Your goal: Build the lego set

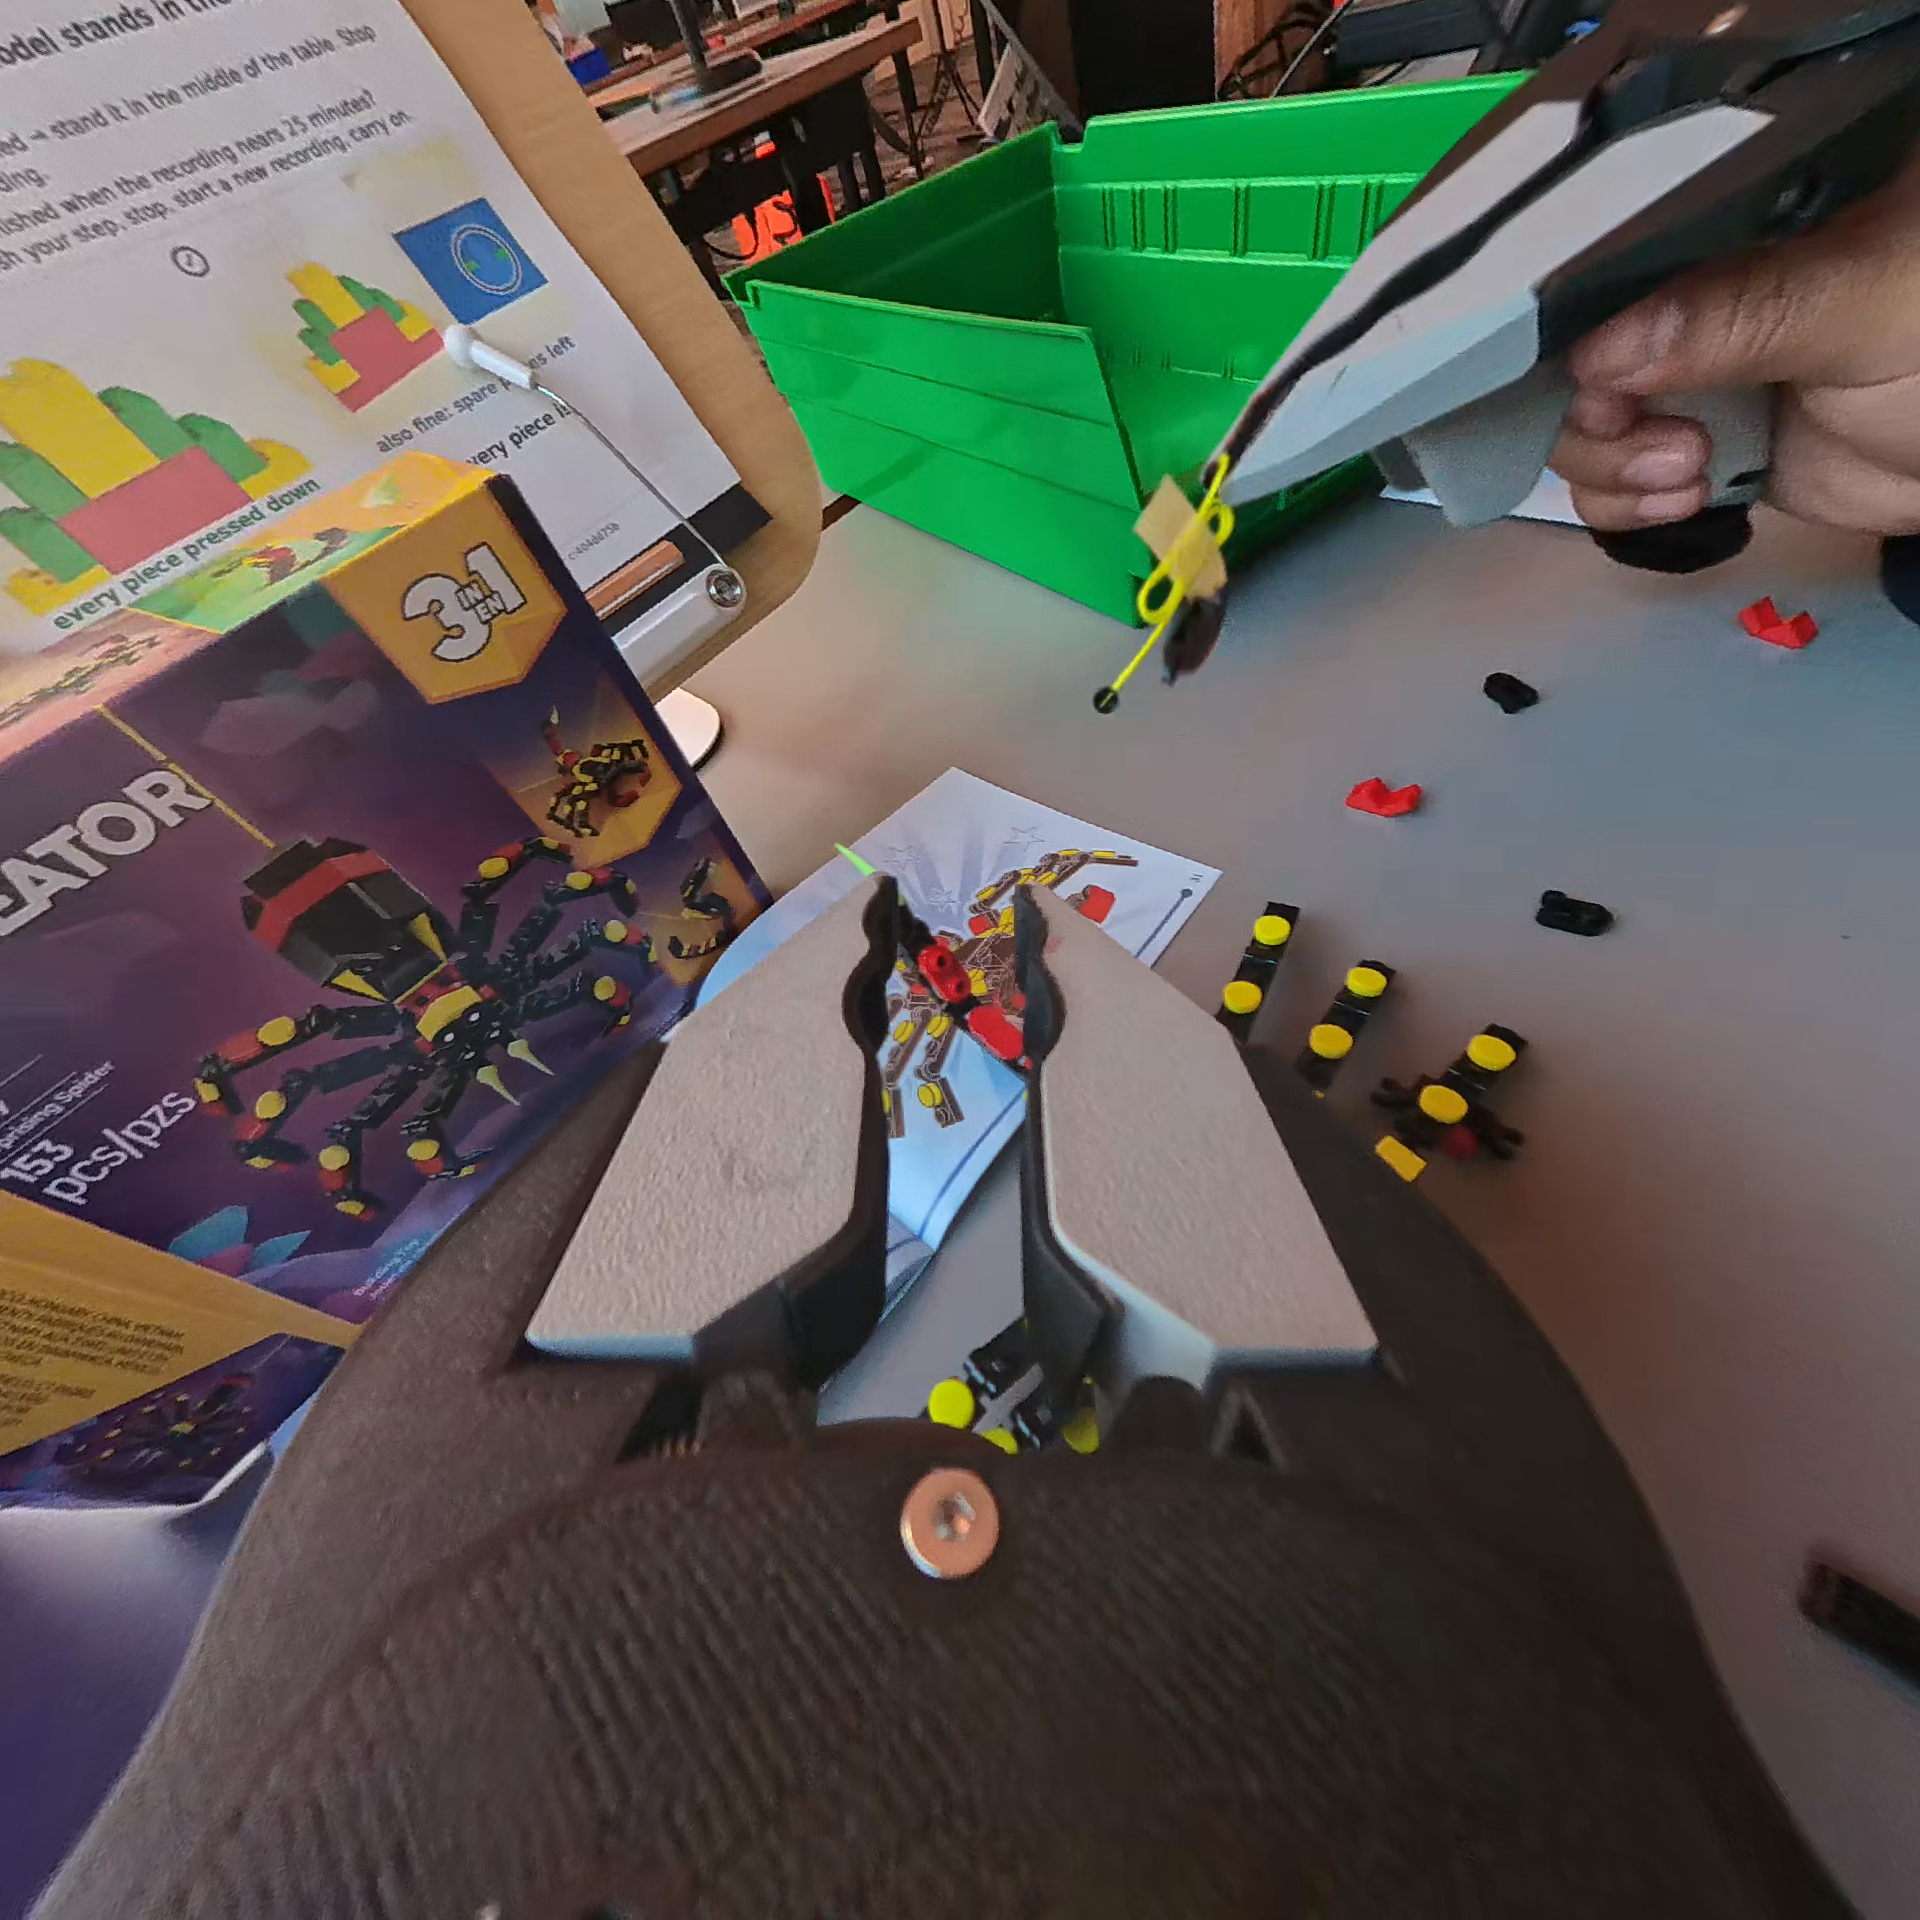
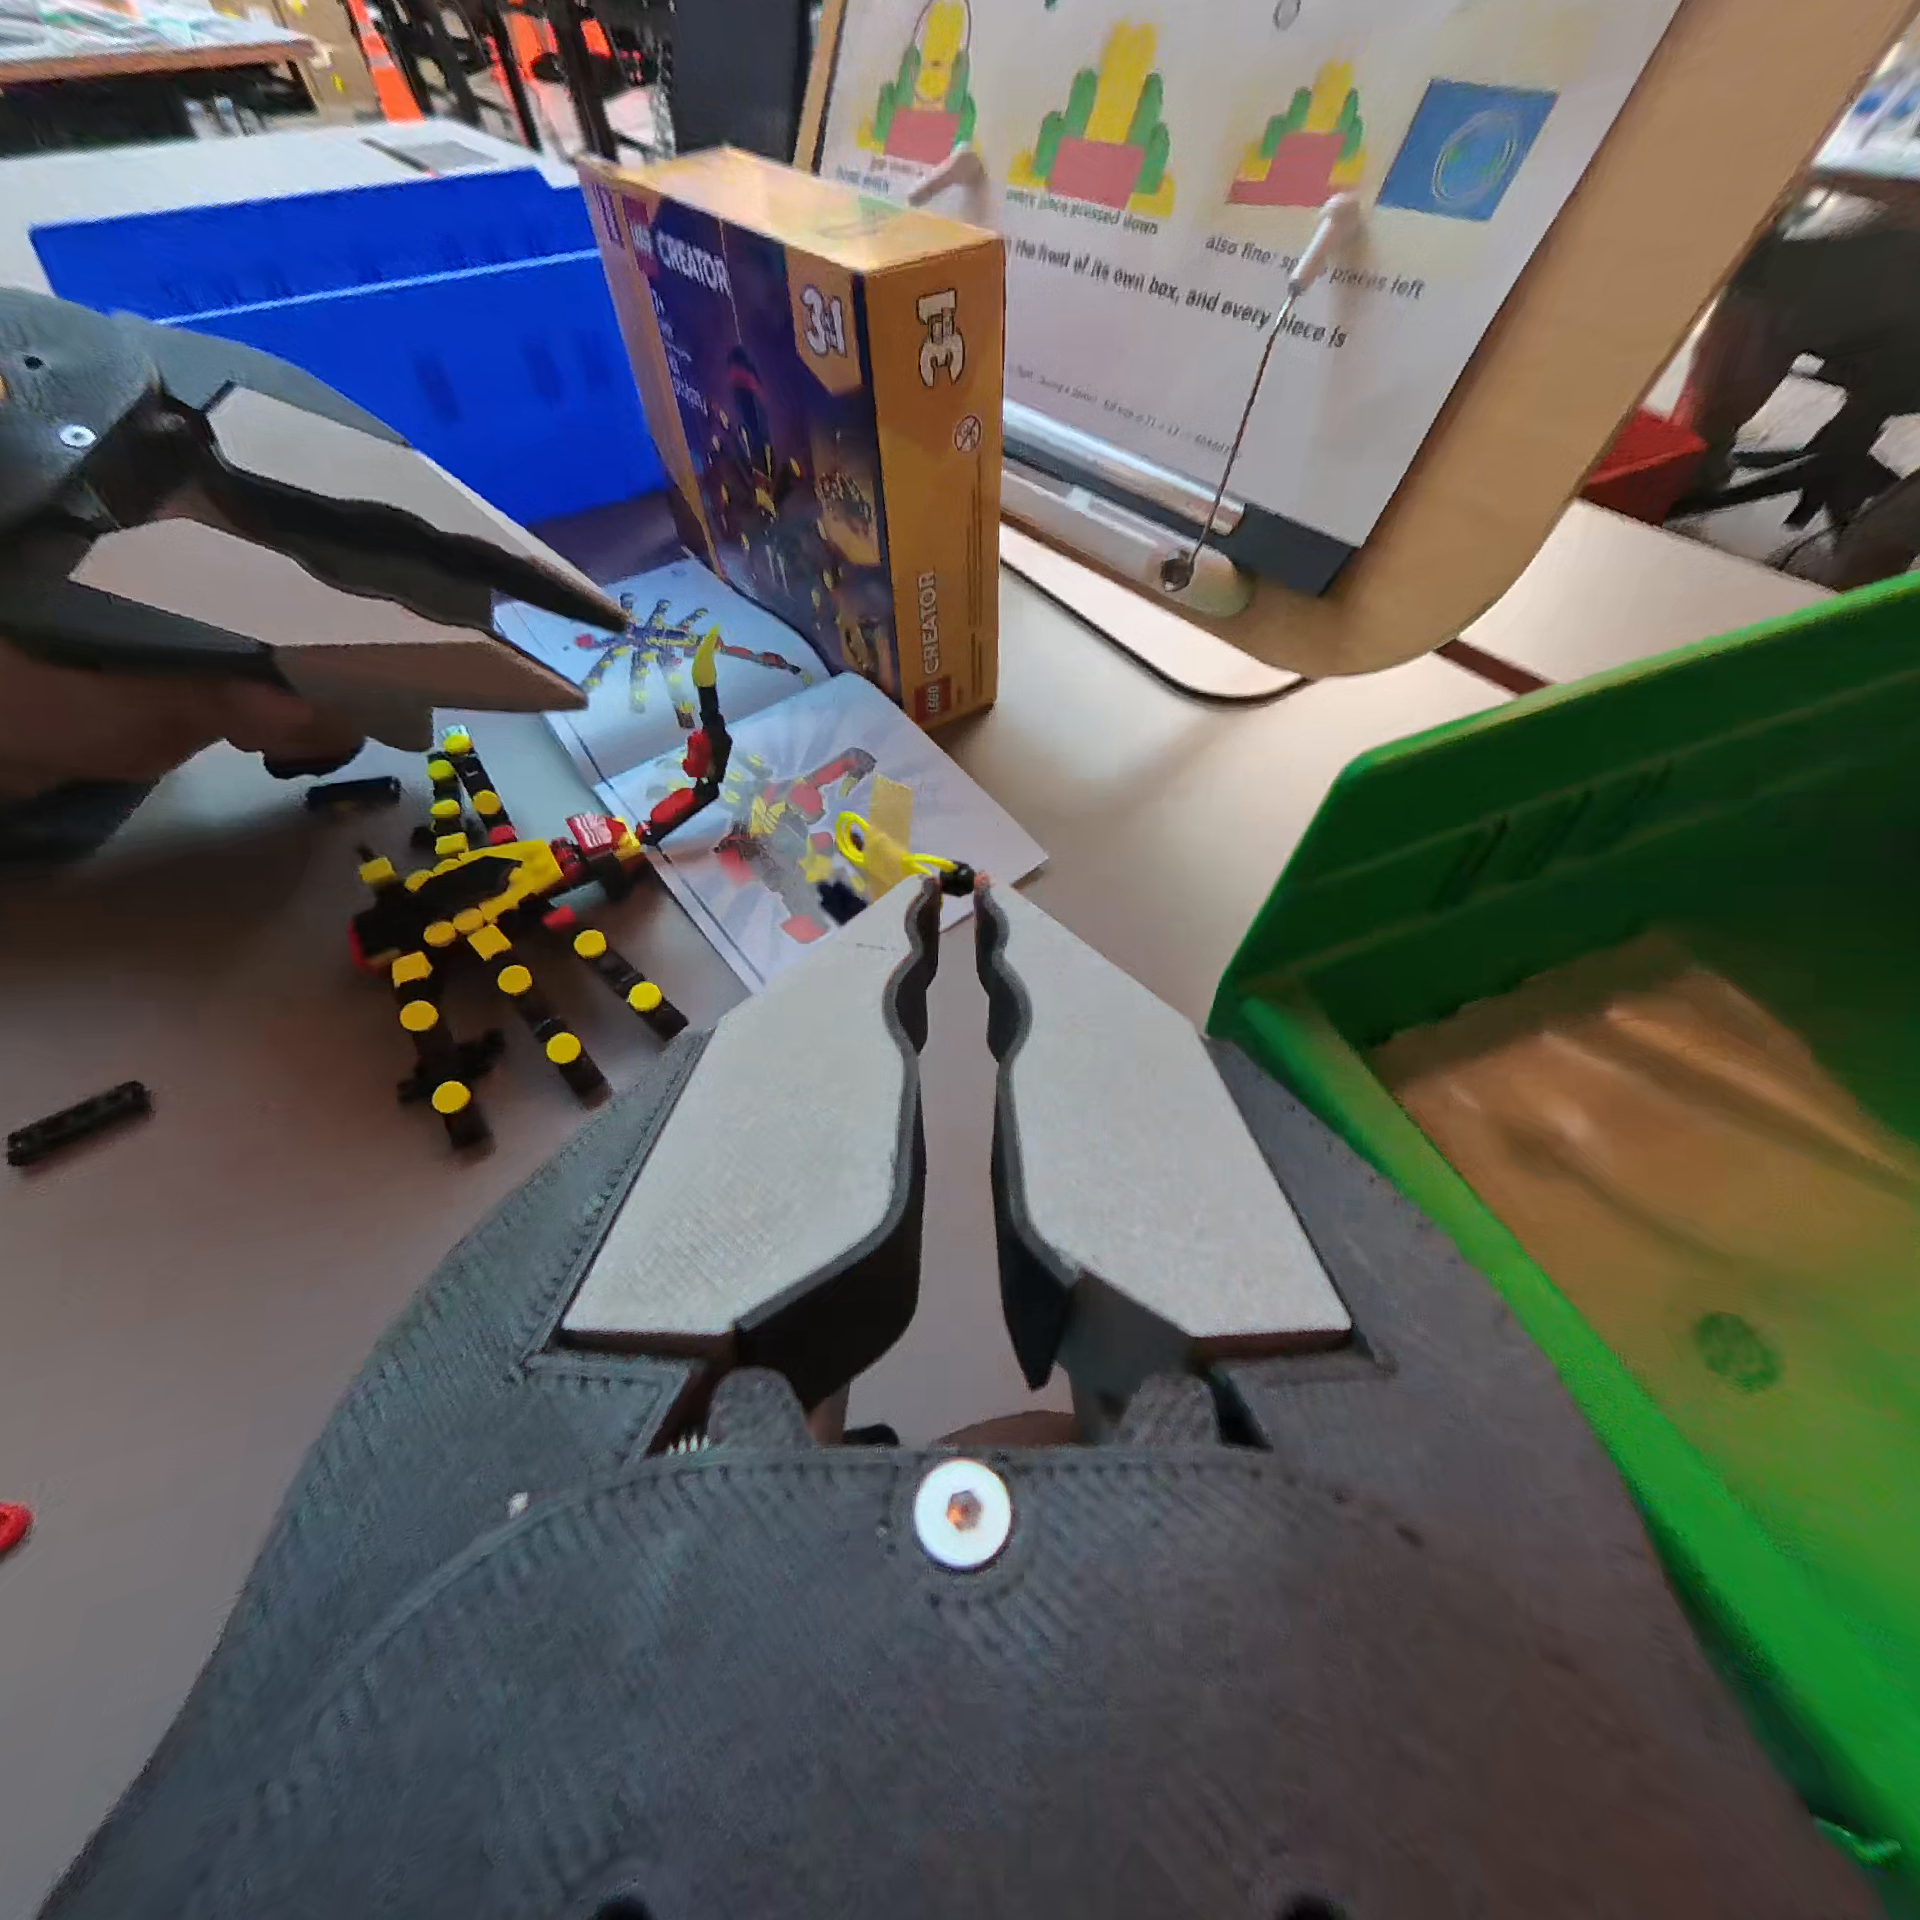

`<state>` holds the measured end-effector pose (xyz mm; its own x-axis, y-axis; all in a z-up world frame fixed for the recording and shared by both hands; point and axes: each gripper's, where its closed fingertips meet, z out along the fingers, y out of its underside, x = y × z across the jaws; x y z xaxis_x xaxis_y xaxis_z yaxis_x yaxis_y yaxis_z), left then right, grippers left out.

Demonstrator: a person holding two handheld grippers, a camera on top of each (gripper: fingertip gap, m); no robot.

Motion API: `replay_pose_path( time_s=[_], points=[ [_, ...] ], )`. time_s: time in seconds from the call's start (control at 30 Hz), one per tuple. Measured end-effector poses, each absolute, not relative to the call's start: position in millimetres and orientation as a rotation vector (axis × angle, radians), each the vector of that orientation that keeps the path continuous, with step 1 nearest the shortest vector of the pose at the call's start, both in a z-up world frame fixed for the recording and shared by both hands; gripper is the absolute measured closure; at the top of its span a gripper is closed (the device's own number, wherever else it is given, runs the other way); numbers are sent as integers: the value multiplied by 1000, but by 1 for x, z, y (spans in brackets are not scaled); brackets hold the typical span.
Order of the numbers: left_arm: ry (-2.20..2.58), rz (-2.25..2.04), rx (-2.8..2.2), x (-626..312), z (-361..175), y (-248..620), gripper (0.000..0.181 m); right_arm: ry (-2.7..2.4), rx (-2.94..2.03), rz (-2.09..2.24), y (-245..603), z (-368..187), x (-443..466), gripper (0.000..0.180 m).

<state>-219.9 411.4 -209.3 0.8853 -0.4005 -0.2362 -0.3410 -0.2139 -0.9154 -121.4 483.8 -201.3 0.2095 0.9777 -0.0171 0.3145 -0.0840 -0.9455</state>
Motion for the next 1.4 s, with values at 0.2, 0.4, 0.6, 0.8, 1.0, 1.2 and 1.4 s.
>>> replay_pose_path(
  time_s=[0.2, 0.4, 0.6, 0.8, 1.0, 1.2, 1.4],
  points=[
    [545, -25, -1777, -228, -204, 412, 159, -1309, -1637, 712, 499, -229, -117, 163],
    [470, 35, -1654, -253, -182, 408, 155, -1165, -1525, 660, 508, -199, -102, 155],
    [347, 184, -1535, -290, -164, 394, 157, -1083, -1500, 561, 517, -198, -84, 141],
    [288, 320, -1395, -300, -141, 369, 170, -1050, -1486, 573, 508, -192, -80, 131],
    [324, 278, -1404, -281, -144, 379, 148, -1079, -1448, 606, 502, -188, -92, 121],
    [344, 346, -1367, -278, -142, 399, 136, -1122, -1387, 603, 503, -184, -112, 121],
    [386, 430, -1311, -283, -129, 413, 151, -1061, -1444, 449, 529, -188, -124, 123]
  ],
)
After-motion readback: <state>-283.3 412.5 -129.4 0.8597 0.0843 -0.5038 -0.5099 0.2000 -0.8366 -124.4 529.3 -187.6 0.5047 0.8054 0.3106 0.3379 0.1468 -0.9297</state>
